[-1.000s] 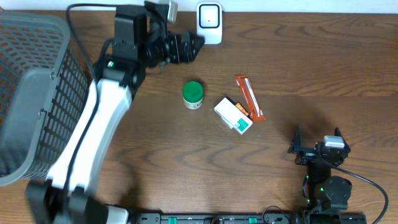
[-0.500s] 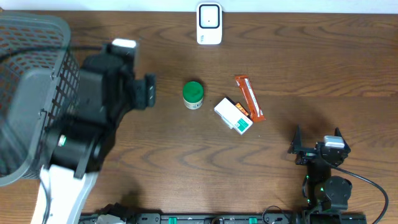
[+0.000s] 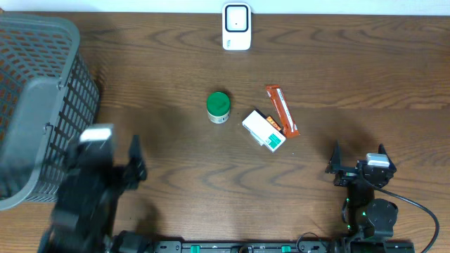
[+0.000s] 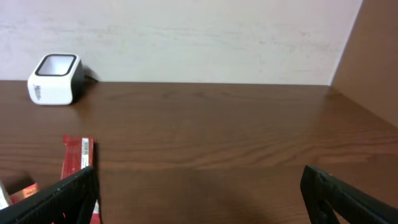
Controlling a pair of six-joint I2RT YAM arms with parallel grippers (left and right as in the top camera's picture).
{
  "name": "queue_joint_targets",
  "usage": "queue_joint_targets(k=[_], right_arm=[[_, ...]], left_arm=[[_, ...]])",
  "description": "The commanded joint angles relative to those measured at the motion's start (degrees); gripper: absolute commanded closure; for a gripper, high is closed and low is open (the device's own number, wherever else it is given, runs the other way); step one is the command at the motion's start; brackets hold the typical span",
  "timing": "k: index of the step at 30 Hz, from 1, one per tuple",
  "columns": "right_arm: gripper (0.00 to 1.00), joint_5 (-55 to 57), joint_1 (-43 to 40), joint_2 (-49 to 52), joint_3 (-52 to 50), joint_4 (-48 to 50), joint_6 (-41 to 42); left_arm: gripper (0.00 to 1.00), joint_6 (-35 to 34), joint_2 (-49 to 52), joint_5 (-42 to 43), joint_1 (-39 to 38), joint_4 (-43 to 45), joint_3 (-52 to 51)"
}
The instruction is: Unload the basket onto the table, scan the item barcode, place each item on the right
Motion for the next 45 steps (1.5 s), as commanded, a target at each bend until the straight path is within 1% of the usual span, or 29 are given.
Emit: queue_joint_targets(k=[1, 4, 7, 8, 10, 12, 14, 17, 20, 22, 24, 26, 28, 29, 31, 34, 35, 38, 39, 40, 42, 43, 44, 45], right_arm=[[0.01, 1.79, 0.52, -0.35, -0.04, 2.05, -0.85], [0.01, 1.01, 0.55, -0.35, -0.04, 5.2, -0.79], [0.01, 0.85, 0.55, -0.35, -0.04, 5.29, -0.44], [0.01, -0.61, 0.55, -0.35, -0.04, 4.76, 1.22], [0.01, -7.06, 0.55, -0.35, -0.04, 4.15, 6.12], [0.01, -17.7, 0.55, -0.35, 0.2, 4.22, 8.24], [0.01, -25.27, 0.55, -0.33, 0.5, 4.17, 10.73], [0.01, -26.95, 0.55, 0.42, 1.49, 1.2, 18.69], [0.01, -27.12, 0.55, 2.71, 5.53, -5.99, 24.68], [0.01, -26.84, 0.55, 5.29, 10.27, -9.9, 26.49], [0.01, -24.28, 0.55, 8.57, 15.65, -13.75, 29.05], [0.01, -23.08, 0.55, 13.6, 22.18, -19.39, 32.04], [0.01, -26.51, 0.57, 19.06, 27.65, -23.87, 33.05], [0.01, -30.01, 0.55, 22.16, 30.01, -24.83, 32.98], [0.01, -36.57, 0.55, 26.71, 32.59, -24.2, 32.87], [0.01, -46.29, 0.55, 31.63, 33.68, -24.06, 32.72], [0.01, -46.64, 0.55, 32.81, 33.59, -24.74, 31.78], [0.01, -46.45, 0.55, 36.76, 32.98, -25.27, 32.61], [0.02, -46.47, 0.55, 37.9, 32.68, -25.57, 32.63], [0.1, -46.47, 0.55, 39.01, 32.35, -25.97, 32.63], [0.14, -46.16, 0.55, 41.29, 31.19, -26.14, 32.44], [0.13, -45.86, 0.55, 42.32, 30.45, -25.79, 32.65], [0.05, -45.51, 0.55, 43.28, 29.59, -25.46, 33.86], [0.02, -44.78, 0.55, 44.17, 28.59, -25.03, 36.02]], left_arm=[[0.15, -2.99, -8.17, -3.04, 0.13, 0.2, -0.7], [0.15, -3.43, -12.31, -2.78, 0.13, -0.39, -0.7], [0.15, -3.43, -13.03, -2.8, 0.13, -2.38, -0.7], [0.15, -3.43, -12.72, -2.8, 0.13, -3.34, -0.72], [0.15, -3.43, -12.07, -2.78, 0.13, -4.66, -0.81], [0.15, -3.45, -11.37, -2.78, 0.13, -5.9, -0.85], [0.15, -3.45, -10.91, -2.78, 0.13, -6.75, -0.85], [0.15, -3.45, -10.62, -2.78, 0.13, -6.88, -0.85], [0.15, -3.43, -10.64, -2.8, 0.13, -6.88, -0.85], [0.15, -3.43, -10.64, -2.8, 0.13, -7.13, -0.85], [0.15, -3.43, -10.64, -2.8, 0.13, -7.54, -0.85], [0.15, -3.45, -10.64, -2.78, 0.13, -8.04, -0.85], [0.15, -3.45, -10.64, -2.78, 0.13, -8.41, -0.85], [0.15, -3.45, -10.64, -2.78, 0.13, -8.57, -0.85], [0.15, -3.45, -10.64, -2.78, 0.13, -8.57, -0.85], [0.15, -3.45, -10.64, -2.78, 0.13, -8.59, -0.85], [0.15, -3.45, -10.64, -2.78, 0.13, -8.59, -0.85], [0.15, -3.45, -10.64, -2.78, 0.13, -8.59, -0.85], [0.15, -3.48, -10.64, -2.78, 0.13, -8.59, -0.85], [0.15, -3.48, -10.64, -2.78, 0.13, -8.59, -0.85], [0.15, -3.91, -10.64, -2.78, 0.13, -8.61, -0.85], [0.15, -4.24, -10.64, -2.78, 0.13, -8.61, -0.85], [0.15, -4.55, -10.64, -2.78, 0.13, -8.63, -0.85], [0.15, -4.55, -10.64, -2.78, 0.13, -8.63, -0.85]])
